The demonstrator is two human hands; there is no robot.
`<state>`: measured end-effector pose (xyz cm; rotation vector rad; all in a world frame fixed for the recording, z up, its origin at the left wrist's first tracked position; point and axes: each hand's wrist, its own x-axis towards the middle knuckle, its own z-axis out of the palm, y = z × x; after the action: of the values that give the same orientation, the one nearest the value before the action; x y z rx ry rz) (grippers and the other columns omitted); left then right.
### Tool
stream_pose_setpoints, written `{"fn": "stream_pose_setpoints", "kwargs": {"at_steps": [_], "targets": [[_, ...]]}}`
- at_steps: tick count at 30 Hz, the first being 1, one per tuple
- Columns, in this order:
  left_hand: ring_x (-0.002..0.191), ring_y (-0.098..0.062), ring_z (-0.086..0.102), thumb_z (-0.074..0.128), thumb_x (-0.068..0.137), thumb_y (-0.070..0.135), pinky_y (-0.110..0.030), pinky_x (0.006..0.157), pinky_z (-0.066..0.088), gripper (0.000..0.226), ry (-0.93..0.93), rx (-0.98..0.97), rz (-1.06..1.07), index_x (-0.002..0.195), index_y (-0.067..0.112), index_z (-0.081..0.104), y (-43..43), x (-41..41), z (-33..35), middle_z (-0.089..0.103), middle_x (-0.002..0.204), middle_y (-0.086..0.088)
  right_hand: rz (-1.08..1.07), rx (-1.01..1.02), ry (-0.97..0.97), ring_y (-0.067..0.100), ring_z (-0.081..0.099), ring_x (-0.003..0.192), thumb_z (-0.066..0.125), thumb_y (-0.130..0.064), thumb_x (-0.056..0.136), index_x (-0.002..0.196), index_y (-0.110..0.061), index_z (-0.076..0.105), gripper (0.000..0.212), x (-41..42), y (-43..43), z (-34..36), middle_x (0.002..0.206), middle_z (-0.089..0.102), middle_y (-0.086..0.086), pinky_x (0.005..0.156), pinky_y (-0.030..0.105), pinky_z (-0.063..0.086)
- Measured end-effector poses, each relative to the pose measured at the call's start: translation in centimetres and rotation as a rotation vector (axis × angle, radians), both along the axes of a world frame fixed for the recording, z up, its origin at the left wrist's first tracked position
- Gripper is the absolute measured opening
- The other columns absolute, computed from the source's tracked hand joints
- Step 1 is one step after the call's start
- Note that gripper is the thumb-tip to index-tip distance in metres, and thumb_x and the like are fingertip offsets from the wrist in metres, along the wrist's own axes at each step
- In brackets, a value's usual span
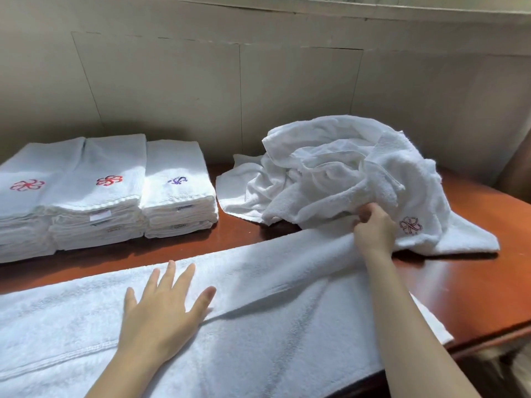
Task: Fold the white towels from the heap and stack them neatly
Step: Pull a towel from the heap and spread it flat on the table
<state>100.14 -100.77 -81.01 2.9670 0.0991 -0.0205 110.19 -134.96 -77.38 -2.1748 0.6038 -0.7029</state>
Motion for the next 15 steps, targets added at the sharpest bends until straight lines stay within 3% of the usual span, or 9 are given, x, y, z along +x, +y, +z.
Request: {"fn": "stream_pose_setpoints", "kwargs": {"at_steps": [3,5,9,12,15], "targets": [[0.148,-0.015,-0.003,-0.011,0.064,0.081,-0.050,0.117,0.004,0.094,-0.008,0.005,-0.003,0.150,0.044,0.005,0.2,0.0,-0.1,-0.001,0.161,0.008,0.005,-0.151,0.278,0.040,0.057,0.109,0.053,-0.010,0.090,0.111,-0.004,0.062,0.024,-0.1,0.9,-2.0,0.114,0.063,0.023,0.083,0.038,0.046],[0.148,-0.015,-0.004,-0.011,0.065,0.081,-0.050,0.117,0.003,0.095,-0.008,0.010,-0.007,0.150,0.044,0.005,0.1,0.0,-0.2,-0.002,0.161,0.007,-0.001,-0.146,0.306,0.040,0.056,0.110,0.052,-0.013,0.090,0.116,-0.006,0.060,0.028,-0.1,0.8,-1.9,0.117,0.061,0.022,0.083,0.039,0.046],[0.148,-0.016,-0.007,-0.014,0.062,0.083,-0.051,0.117,0.001,0.098,0.004,0.008,-0.007,0.150,0.044,0.003,0.1,0.0,-0.3,-0.008,0.161,0.007,0.083,0.022,0.332,0.038,0.056,0.107,0.053,-0.011,0.083,0.119,-0.005,0.059,0.037,-0.1,-0.7,-0.3,0.110,0.063,0.021,0.085,0.036,0.044],[0.148,-0.016,-0.008,-0.013,0.062,0.083,-0.051,0.117,0.001,0.098,0.008,0.011,-0.006,0.150,0.044,0.003,0.1,0.1,-0.3,-0.008,0.161,0.007,0.138,0.199,0.393,0.032,0.053,0.091,0.056,-0.006,0.079,0.120,-0.003,0.053,0.041,-1.3,-2.0,1.1,0.088,0.055,0.011,0.071,0.035,0.045],[0.148,-0.016,-0.007,-0.009,0.064,0.081,-0.051,0.117,0.001,0.095,0.014,0.012,-0.001,0.150,0.044,0.004,0.2,0.2,-0.2,-0.007,0.161,0.007,0.205,0.238,0.513,0.027,0.050,0.082,0.059,-0.003,0.079,0.122,0.002,0.049,0.044,-2.6,-2.6,1.5,0.087,0.049,0.007,0.067,0.035,0.047]]}}
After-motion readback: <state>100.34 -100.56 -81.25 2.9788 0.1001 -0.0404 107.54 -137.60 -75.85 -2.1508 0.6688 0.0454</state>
